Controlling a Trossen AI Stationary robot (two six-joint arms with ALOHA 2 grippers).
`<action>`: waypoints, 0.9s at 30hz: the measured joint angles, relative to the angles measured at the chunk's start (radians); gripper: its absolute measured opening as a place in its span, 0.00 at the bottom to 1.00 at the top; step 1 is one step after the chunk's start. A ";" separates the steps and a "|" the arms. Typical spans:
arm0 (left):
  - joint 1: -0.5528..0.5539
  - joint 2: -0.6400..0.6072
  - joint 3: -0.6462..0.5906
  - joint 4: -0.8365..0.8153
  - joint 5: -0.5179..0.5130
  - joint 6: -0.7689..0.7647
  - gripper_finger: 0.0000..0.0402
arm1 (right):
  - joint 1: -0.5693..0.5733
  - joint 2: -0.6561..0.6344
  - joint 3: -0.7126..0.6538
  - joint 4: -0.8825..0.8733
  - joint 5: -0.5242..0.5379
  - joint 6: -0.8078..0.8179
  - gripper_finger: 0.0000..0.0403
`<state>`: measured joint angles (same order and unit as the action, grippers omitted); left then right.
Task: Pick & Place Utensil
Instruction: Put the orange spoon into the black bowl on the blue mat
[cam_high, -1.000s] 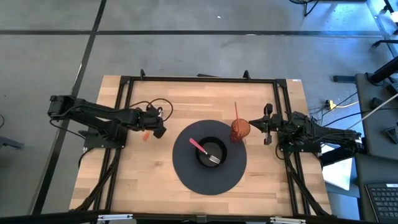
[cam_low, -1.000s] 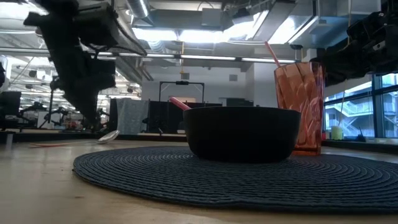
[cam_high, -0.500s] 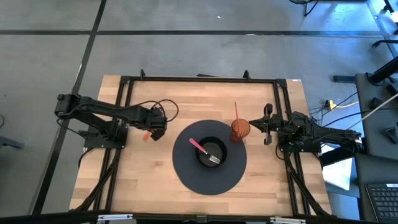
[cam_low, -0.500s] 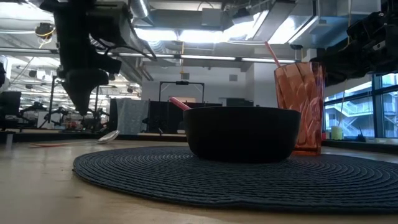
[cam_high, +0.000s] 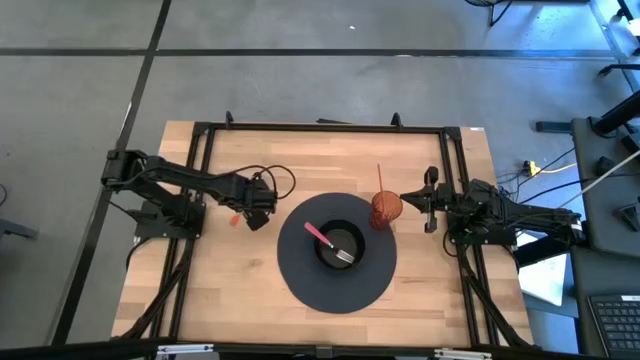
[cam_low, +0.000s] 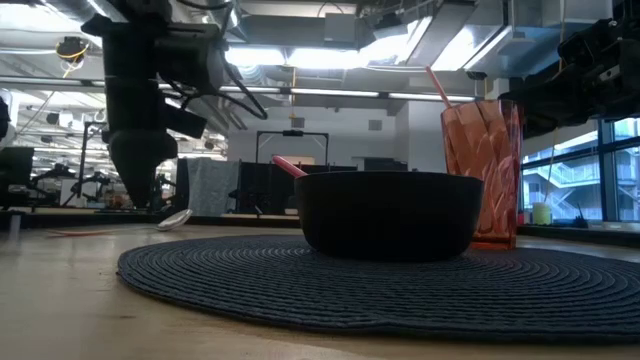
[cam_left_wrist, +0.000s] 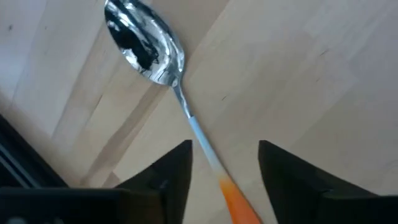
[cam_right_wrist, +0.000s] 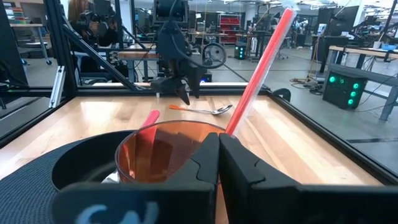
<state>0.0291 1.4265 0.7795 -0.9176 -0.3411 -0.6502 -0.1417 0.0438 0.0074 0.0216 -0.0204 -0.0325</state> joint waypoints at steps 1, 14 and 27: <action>0.004 0.000 0.000 -0.002 0.002 0.000 0.46 | 0.000 0.000 0.000 0.000 0.000 0.000 0.03; 0.220 0.000 -0.033 0.047 0.208 0.139 0.60 | 0.000 0.000 0.000 0.000 0.000 0.001 0.03; 0.383 0.015 -0.036 0.081 0.296 0.251 0.59 | 0.000 0.000 0.000 0.000 0.000 -0.001 0.03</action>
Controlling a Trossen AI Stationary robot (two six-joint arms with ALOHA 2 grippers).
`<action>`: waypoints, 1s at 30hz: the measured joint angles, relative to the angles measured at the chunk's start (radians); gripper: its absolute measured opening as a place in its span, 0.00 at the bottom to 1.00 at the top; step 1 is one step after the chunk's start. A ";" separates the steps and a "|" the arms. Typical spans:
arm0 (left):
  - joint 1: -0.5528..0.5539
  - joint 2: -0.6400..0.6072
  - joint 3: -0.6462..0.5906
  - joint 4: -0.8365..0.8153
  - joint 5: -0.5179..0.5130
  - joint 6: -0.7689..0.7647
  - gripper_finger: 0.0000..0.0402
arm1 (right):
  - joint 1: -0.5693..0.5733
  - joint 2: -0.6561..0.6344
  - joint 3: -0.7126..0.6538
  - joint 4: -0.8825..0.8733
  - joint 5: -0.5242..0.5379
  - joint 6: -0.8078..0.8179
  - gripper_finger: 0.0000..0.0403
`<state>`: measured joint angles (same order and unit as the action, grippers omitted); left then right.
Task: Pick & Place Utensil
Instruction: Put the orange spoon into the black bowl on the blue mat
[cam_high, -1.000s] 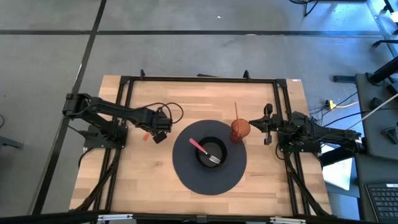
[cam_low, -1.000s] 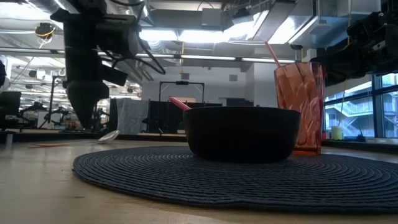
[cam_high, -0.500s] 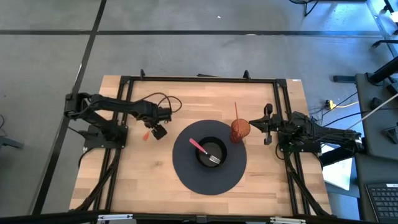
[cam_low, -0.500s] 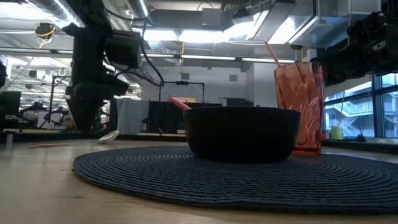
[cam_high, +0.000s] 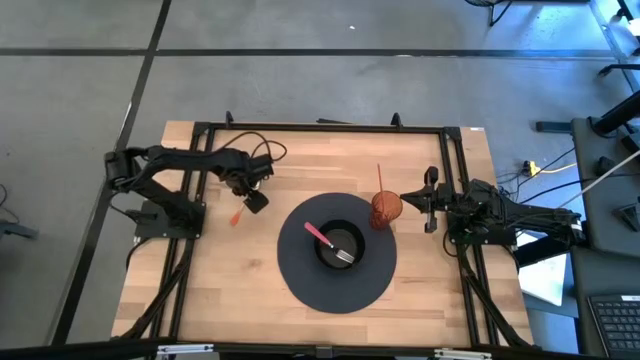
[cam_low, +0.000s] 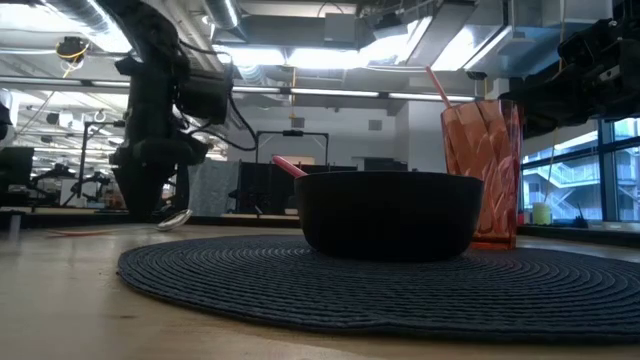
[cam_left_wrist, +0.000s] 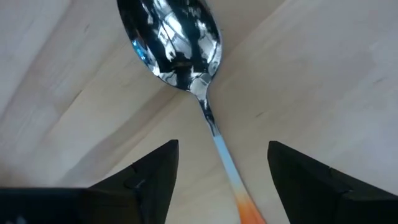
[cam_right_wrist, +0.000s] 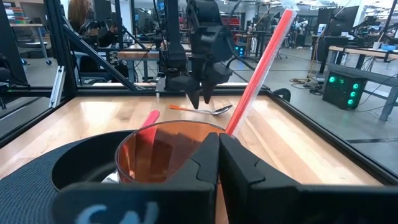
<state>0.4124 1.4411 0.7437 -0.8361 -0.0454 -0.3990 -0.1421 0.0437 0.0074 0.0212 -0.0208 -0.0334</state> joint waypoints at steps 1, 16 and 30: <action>0.004 0.009 0.000 0.000 0.001 0.002 0.59 | 0.000 0.000 0.000 0.000 -0.001 0.000 0.03; 0.048 0.171 0.013 0.048 0.040 0.085 0.49 | 0.000 0.000 0.000 0.000 -0.007 -0.001 0.03; 0.008 0.170 0.017 0.059 -0.003 0.180 0.02 | 0.000 0.000 0.000 0.000 -0.009 0.000 0.03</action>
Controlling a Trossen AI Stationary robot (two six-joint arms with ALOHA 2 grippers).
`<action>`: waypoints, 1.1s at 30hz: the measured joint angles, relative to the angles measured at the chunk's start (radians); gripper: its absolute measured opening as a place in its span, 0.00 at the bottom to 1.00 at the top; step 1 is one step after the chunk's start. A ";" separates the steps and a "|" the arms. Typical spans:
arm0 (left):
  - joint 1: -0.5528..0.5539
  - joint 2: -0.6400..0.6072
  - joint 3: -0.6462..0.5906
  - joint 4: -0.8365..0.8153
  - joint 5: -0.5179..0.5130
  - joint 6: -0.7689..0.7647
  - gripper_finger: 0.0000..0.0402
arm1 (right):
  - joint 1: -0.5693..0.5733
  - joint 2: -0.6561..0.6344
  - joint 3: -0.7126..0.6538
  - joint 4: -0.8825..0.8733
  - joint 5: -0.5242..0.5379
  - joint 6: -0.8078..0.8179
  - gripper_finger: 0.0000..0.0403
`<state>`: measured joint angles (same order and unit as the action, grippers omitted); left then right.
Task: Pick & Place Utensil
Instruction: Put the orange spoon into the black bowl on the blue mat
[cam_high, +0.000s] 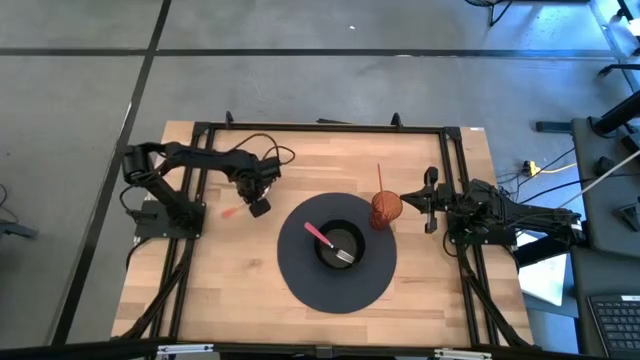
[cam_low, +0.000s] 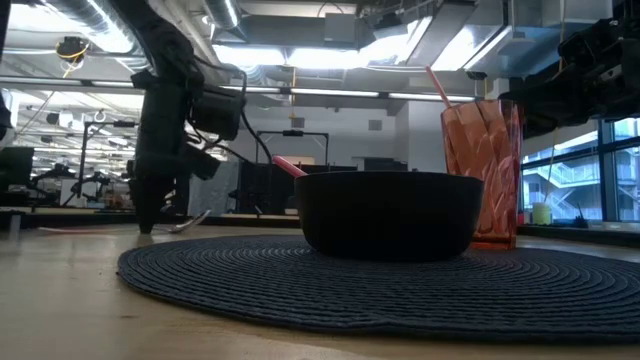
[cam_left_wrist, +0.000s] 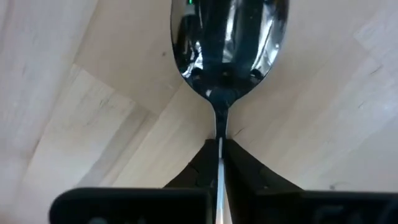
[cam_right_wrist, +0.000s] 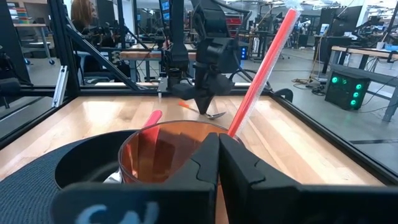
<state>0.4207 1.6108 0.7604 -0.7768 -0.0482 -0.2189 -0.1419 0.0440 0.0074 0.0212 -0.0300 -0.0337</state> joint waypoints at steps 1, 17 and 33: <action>-0.010 0.000 0.007 -0.007 -0.019 0.003 0.02 | 0.000 0.000 0.000 0.000 0.000 0.000 0.03; -0.317 -0.164 0.215 -0.247 -0.350 -0.095 0.01 | 0.000 0.000 0.000 0.001 0.002 0.000 0.03; -0.420 -0.133 0.282 -0.242 -0.401 -0.161 0.01 | 0.000 0.000 0.000 0.001 0.002 0.001 0.03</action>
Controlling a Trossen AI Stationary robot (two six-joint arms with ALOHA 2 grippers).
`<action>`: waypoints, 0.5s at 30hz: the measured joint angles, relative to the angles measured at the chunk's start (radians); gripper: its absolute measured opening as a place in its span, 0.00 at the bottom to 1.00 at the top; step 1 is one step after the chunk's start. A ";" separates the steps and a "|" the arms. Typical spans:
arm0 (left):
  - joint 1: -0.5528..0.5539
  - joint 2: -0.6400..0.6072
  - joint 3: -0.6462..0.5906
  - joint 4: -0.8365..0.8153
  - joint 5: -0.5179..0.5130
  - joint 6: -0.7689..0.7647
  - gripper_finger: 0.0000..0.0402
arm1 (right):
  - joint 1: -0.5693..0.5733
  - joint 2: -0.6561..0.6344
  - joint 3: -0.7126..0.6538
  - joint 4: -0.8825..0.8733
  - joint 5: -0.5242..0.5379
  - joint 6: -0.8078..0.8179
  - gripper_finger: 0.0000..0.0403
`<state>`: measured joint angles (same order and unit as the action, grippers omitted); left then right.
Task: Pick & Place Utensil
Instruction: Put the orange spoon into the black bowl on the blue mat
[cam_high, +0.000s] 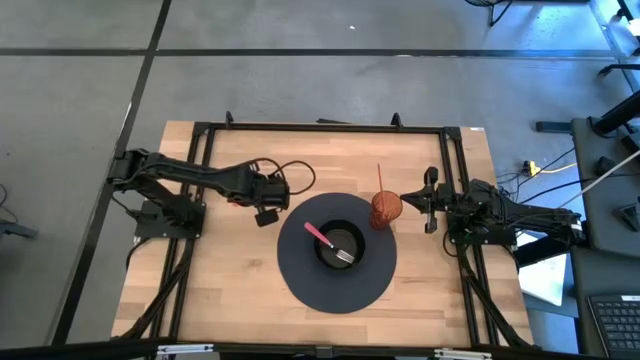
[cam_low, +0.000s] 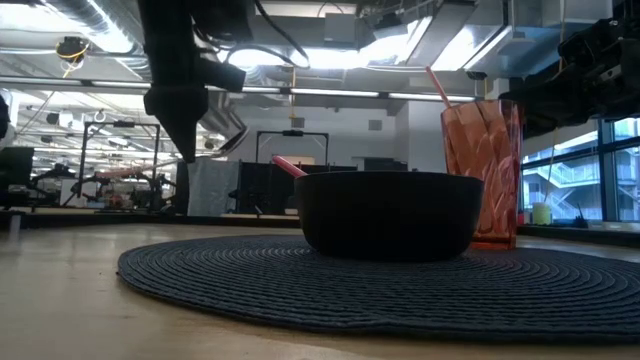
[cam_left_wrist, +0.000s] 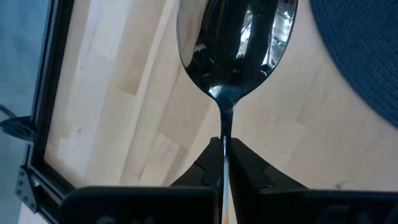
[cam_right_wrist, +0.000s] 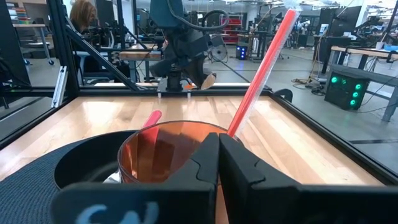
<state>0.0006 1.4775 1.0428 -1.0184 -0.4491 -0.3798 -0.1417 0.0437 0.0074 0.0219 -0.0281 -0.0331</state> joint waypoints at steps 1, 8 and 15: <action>0.000 0.002 0.000 0.000 -0.004 0.000 0.01 | 0.000 0.000 0.000 0.000 0.000 0.000 0.03; -0.015 0.004 0.000 0.001 -0.001 0.031 0.01 | 0.000 0.000 0.000 0.000 0.000 0.000 0.03; -0.067 0.004 0.015 0.070 0.041 0.024 0.01 | 0.000 0.000 0.000 0.004 0.000 -0.001 0.03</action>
<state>-0.0667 1.4815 1.0580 -0.9481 -0.4082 -0.3554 -0.1421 0.0441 0.0074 0.0256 -0.0284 -0.0338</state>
